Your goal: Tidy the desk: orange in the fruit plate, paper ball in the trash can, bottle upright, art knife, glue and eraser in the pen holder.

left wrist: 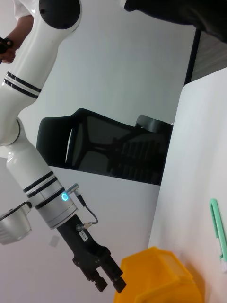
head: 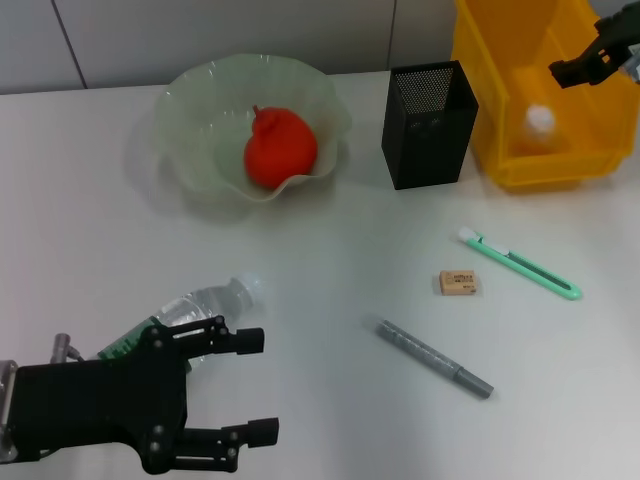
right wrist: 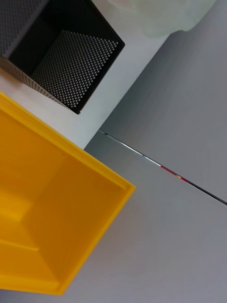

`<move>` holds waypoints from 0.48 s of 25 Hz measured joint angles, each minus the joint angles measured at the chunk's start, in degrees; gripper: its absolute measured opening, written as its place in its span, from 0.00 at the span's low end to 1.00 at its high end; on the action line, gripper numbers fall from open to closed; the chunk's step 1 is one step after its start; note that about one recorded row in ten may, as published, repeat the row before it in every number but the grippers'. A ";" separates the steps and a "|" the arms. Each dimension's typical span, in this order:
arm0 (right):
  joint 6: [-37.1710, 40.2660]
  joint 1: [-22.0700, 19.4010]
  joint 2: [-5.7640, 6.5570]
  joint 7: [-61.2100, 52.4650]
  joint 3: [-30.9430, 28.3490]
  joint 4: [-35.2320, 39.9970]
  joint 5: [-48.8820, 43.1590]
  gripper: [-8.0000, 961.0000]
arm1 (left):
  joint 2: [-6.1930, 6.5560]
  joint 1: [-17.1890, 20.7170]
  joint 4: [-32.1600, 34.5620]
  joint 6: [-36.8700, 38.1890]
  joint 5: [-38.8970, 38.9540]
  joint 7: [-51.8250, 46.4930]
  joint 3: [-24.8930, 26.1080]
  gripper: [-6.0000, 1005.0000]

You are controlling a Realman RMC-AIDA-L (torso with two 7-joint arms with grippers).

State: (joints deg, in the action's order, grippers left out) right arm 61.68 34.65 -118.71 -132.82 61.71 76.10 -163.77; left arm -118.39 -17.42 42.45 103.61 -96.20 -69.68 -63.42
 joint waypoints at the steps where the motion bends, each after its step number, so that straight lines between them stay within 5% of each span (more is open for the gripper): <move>1: -0.37 -0.11 -0.02 0.00 0.00 0.00 0.01 0.66 | 0.00 -0.02 0.00 0.00 0.01 0.00 0.01 0.81; 8: 0.10 -0.81 -0.04 0.03 -1.10 0.19 2.98 0.79 | 0.00 -0.20 0.00 -0.22 0.06 0.09 0.10 0.81; 12: 7.35 -1.27 1.05 0.10 -3.47 3.13 8.97 0.85 | 0.07 -0.24 0.00 -0.24 0.06 -0.14 0.18 0.81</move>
State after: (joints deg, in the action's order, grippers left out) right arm 69.03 33.38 -117.66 -132.72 58.23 79.23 -154.80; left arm -118.32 -17.66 42.45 103.37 -96.14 -69.82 -63.23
